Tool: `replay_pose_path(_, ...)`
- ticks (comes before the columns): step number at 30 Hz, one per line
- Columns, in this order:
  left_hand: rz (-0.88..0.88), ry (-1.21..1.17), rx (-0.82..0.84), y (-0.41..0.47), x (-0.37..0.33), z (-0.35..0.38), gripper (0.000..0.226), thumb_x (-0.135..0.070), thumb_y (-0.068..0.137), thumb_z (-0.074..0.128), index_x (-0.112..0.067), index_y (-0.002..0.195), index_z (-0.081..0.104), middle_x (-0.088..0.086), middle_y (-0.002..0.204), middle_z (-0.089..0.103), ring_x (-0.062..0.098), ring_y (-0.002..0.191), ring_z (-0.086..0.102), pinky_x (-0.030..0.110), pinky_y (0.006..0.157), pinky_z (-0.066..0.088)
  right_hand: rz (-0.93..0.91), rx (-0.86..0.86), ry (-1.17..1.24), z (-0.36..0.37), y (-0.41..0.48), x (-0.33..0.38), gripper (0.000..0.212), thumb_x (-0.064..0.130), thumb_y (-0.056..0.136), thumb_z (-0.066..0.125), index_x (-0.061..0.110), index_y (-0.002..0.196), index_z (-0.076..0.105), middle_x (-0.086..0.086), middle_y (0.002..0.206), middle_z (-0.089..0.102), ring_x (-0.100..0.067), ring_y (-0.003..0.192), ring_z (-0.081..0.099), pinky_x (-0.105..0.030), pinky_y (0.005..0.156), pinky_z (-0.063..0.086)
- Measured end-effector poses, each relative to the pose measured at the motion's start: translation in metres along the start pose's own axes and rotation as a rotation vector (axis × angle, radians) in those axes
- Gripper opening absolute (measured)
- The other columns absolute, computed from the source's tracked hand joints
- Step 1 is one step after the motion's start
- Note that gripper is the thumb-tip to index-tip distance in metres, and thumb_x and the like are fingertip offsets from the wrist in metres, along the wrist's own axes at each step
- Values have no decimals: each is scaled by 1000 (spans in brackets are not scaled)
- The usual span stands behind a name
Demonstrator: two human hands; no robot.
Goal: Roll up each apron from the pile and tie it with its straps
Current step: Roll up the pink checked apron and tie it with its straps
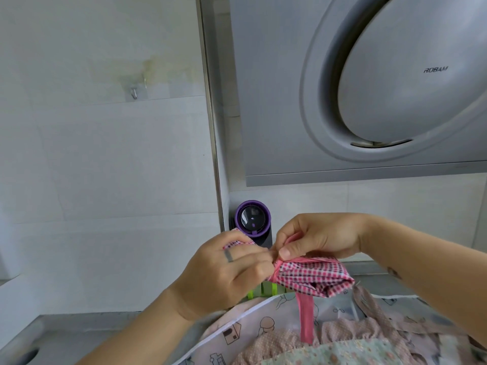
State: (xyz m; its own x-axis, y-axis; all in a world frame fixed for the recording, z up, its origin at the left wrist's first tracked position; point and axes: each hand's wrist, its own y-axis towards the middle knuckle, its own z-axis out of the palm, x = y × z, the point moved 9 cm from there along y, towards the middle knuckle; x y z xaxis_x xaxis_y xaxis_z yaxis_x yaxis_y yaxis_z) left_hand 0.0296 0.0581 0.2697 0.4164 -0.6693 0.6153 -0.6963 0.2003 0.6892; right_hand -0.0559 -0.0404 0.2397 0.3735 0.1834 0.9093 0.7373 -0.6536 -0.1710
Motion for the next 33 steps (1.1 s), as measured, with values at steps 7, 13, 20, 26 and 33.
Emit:
replay_pose_path(7,-3,80,-101,1,12,-18,13,-21,95,59,-16,106,55,-5,99,74,9,103,62,28,91,44,-79,-177,138,2,-10,17,10,19,70,68,9,73,68,-2,68,67,-10,61,64,-19,58,51)
replay_pose_path(13,-239,172,12,-9,40,-1,19,-18,97,51,-20,116,54,-5,126,63,15,121,52,35,110,29,-195,-548,14,-20,-24,31,38,29,59,76,3,86,72,-10,84,74,-22,78,71,-31,73,57)
replay_pose_path(20,-1240,-699,-168,-33,63,20,27,-52,85,60,-51,110,48,-23,136,35,-20,123,34,6,93,37,-274,-886,78,-41,-36,28,23,26,68,78,9,82,73,-1,78,75,-16,74,72,-30,69,57)
replay_pose_path(26,-1365,-1033,-106,-22,51,59,44,-32,86,66,-57,114,44,-18,124,53,2,105,60,14,73,54,-303,-941,222,-29,-25,19,8,14,77,76,7,77,72,-6,75,74,-20,70,72,-28,64,58)
replay_pose_path(33,-1447,-1032,-94,-35,52,65,39,-11,89,63,-43,107,49,-12,110,62,7,91,67,19,68,56,-189,-778,175,-38,-18,8,11,19,82,68,10,83,75,-8,88,75,-23,89,70,-35,86,54)
